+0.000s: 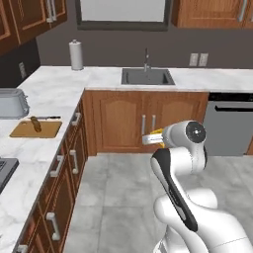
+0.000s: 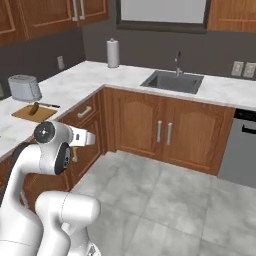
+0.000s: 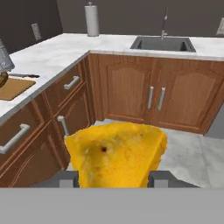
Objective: Retrieve the sausage and cheese from the fridge and place them on the cutting board on the counter.
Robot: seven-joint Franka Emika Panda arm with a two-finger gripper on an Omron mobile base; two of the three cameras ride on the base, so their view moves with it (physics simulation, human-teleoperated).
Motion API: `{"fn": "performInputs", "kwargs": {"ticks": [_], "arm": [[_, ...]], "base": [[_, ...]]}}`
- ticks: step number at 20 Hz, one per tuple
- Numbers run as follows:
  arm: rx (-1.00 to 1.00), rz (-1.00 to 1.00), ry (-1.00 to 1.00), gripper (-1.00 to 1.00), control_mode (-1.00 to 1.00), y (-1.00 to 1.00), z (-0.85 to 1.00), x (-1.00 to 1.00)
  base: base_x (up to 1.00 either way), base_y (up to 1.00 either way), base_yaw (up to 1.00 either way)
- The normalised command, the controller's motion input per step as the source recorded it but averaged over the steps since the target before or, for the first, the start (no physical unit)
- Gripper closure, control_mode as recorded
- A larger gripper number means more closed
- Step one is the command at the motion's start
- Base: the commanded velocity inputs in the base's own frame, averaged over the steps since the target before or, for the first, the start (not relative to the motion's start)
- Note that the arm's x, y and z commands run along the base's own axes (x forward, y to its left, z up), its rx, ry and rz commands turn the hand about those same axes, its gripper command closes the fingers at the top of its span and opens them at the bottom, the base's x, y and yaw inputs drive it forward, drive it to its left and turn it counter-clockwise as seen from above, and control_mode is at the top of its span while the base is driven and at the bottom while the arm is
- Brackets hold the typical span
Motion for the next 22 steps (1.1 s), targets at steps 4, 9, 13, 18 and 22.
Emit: {"fn": "performInputs", "kwargs": {"ticks": [4, 9, 13, 18, 22], "arm": [[0.0, 0.0, 0.0, 1.0, 1.0, 0.0, 0.0, 0.0], [0.0, 0.0, 0.0, 1.0, 1.0, 0.0, 0.0, 0.0], [0.0, 0.0, 0.0, 1.0, 1.0, 0.0, 0.0, 0.0], [0.0, 0.0, 0.0, 1.0, 1.0, 0.0, 0.0, 0.0], [0.0, 0.0, 0.0, 1.0, 1.0, 0.0, 0.0, 0.0]], "base": [[0.91, 0.0, 0.25], [0.9, 0.0, 0.27], [0.86, 0.0, 0.32], [0.8, 0.0, 0.39], [0.77, 0.0, 0.44]]}}
